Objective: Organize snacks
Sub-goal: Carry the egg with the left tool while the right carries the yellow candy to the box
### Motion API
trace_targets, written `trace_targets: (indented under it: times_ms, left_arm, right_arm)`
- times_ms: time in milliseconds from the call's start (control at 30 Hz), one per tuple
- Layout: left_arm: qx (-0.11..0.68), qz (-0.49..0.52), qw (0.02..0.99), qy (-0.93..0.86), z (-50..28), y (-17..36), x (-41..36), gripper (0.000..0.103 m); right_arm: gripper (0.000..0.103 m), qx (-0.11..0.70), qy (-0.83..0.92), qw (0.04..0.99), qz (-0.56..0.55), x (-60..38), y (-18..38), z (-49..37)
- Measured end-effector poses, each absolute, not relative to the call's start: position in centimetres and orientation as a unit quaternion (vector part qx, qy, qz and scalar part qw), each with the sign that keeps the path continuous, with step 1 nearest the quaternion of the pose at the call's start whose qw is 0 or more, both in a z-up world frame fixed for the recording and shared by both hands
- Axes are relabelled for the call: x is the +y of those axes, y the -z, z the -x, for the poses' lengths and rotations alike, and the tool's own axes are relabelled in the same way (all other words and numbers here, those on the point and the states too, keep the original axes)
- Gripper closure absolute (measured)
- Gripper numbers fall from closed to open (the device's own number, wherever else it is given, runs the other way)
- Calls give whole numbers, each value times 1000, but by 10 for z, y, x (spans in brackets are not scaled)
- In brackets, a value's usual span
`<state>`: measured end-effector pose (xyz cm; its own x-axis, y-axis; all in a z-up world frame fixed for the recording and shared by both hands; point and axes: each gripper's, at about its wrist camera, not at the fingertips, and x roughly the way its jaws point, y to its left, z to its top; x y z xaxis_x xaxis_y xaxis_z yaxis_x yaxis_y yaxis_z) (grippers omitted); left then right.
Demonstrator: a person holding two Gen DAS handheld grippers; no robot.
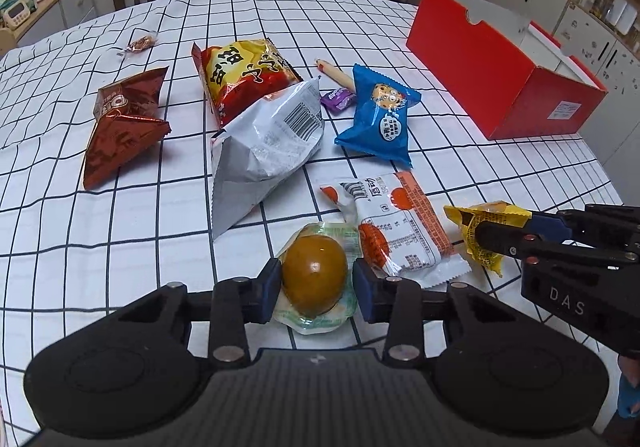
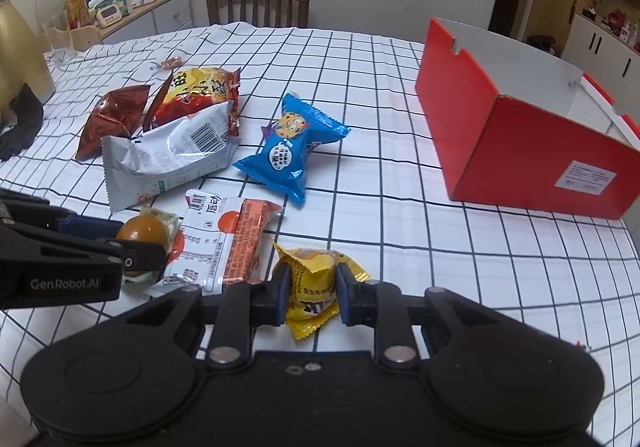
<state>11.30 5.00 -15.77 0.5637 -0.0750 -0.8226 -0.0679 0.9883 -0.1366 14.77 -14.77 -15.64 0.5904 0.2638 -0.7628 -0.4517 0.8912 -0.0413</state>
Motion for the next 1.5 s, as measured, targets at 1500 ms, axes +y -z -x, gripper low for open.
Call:
trace_targets:
  times_ms: [1500]
  left_arm:
    - [368, 42, 928, 27, -199, 13, -121, 65]
  right_arm:
    - [82, 321, -238, 912, 88, -282, 2, -199]
